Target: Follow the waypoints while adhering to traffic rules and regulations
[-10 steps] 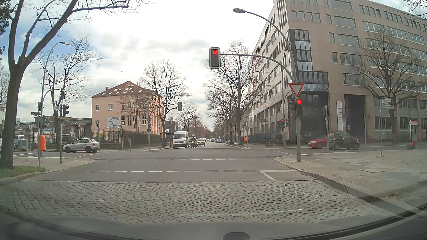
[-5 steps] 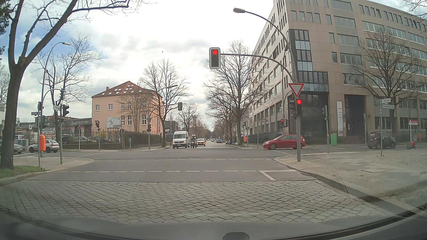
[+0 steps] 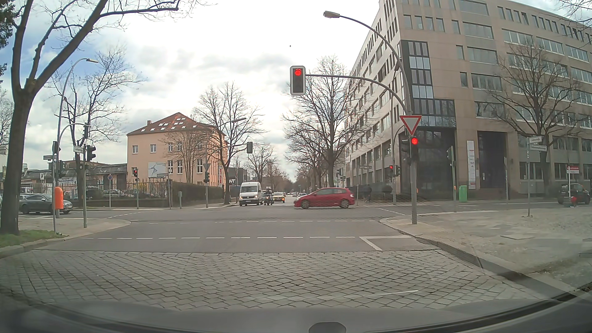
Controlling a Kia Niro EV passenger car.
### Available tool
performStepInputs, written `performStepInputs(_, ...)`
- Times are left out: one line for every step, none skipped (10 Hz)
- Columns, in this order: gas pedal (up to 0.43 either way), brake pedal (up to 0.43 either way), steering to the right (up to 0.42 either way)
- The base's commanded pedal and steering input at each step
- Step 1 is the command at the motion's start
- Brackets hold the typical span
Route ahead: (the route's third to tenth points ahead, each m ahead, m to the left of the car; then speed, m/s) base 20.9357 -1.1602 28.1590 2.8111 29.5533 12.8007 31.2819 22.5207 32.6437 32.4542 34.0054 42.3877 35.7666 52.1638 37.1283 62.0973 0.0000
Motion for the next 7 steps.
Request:
performStepInputs(0.0,0.36,-0.027)
performStepInputs(0.0,0.36,-0.027)
performStepInputs(0.0,0.36,-0.027)
performStepInputs(0.0,0.36,-0.027)
performStepInputs(0.0,0.36,-0.027)
performStepInputs(0.0,0.36,-0.027)
performStepInputs(0.0,0.36,-0.027)
